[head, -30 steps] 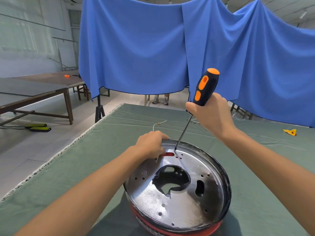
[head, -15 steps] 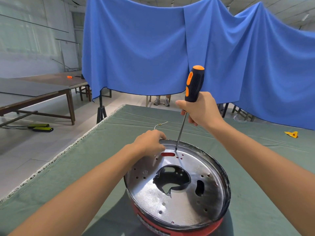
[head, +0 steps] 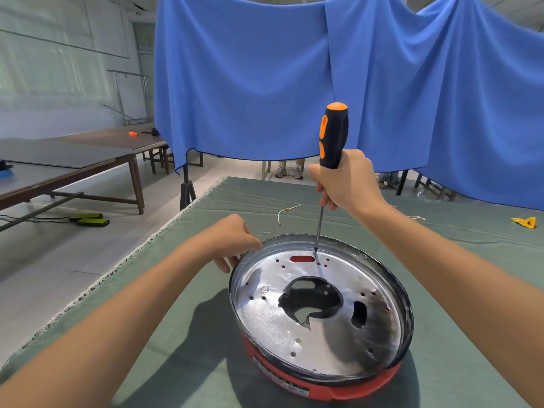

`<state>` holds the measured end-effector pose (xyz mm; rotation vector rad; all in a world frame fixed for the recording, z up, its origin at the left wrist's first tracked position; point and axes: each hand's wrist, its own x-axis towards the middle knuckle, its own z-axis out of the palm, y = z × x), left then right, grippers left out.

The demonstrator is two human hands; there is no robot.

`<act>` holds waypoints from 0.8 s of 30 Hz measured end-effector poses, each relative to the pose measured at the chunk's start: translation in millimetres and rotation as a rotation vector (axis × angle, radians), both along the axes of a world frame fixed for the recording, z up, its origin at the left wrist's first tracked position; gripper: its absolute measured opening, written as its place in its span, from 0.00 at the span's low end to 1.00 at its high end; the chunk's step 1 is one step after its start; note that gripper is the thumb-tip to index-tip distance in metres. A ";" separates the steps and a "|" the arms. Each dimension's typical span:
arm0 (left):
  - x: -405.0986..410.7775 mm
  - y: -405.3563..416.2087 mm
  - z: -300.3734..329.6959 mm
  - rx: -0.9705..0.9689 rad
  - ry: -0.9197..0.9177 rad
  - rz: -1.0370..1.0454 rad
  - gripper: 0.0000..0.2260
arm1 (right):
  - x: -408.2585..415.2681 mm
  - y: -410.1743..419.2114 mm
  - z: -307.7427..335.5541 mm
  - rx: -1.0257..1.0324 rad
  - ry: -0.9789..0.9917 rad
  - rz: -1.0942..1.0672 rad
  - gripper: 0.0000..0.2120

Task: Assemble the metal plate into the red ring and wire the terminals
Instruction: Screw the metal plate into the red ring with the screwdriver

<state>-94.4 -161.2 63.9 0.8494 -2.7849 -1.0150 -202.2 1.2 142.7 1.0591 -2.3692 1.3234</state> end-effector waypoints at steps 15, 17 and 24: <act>-2.9 3.1 1.7 0.019 0.036 0.003 0.07 | -3.2 1.4 -2.0 -0.013 0.001 -0.024 0.11; -2.6 3.0 1.8 0.022 0.047 0.004 0.07 | -2.5 0.5 -2.2 -0.008 0.001 -0.021 0.12; -1.4 6.7 2.1 0.143 0.103 0.031 0.07 | 1.5 -3.0 -2.7 0.000 0.018 -0.017 0.10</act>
